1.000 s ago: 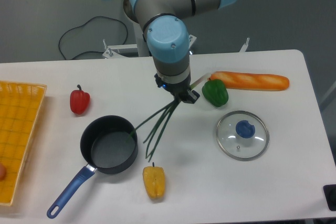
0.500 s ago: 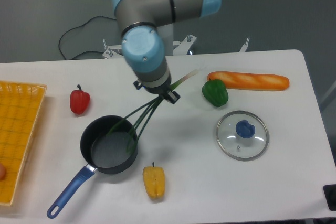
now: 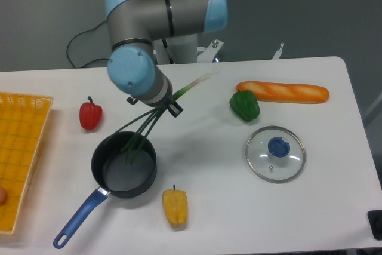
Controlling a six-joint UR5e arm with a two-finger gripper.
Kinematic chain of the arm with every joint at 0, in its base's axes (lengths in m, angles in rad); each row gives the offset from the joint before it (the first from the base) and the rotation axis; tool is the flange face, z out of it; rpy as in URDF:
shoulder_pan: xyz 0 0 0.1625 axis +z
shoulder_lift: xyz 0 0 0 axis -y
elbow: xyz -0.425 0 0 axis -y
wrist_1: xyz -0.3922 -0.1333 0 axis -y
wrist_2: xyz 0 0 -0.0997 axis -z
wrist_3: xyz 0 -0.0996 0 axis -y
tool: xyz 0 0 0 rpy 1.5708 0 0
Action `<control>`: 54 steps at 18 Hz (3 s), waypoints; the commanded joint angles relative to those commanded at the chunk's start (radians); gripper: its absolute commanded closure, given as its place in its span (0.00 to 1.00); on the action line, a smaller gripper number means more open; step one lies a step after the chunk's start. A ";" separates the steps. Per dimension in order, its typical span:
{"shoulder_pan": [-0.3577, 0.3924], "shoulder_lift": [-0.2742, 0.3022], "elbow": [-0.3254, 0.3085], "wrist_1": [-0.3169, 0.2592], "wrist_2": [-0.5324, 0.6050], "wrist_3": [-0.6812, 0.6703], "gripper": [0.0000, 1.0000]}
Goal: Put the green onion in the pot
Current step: 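Carry the green onions over the black saucepan, then lower the green onions into the saucepan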
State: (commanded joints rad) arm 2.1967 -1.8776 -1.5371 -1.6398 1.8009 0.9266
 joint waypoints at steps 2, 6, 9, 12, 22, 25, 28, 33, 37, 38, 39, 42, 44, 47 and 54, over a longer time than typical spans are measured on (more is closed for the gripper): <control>-0.005 -0.012 0.003 0.002 0.000 -0.031 0.89; -0.032 -0.043 0.014 0.002 0.020 -0.100 0.89; -0.041 -0.052 0.015 -0.008 0.026 -0.126 0.89; -0.063 -0.057 0.023 -0.029 0.026 -0.132 0.89; -0.101 -0.113 0.026 -0.029 0.029 -0.186 0.89; -0.103 -0.129 0.028 -0.028 0.029 -0.187 0.89; -0.114 -0.144 0.034 -0.028 0.031 -0.193 0.88; -0.123 -0.167 0.052 -0.029 0.031 -0.230 0.88; -0.127 -0.173 0.057 -0.029 0.031 -0.232 0.85; -0.127 -0.175 0.061 -0.029 0.031 -0.232 0.85; -0.127 -0.178 0.064 -0.029 0.031 -0.232 0.85; -0.129 -0.189 0.078 -0.037 0.031 -0.244 0.85; -0.129 -0.193 0.084 -0.037 0.031 -0.250 0.85; -0.130 -0.196 0.097 -0.037 0.029 -0.255 0.85; -0.135 -0.216 0.112 -0.044 0.029 -0.281 0.85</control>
State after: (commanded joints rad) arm 2.0617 -2.0938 -1.4251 -1.6843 1.8300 0.6458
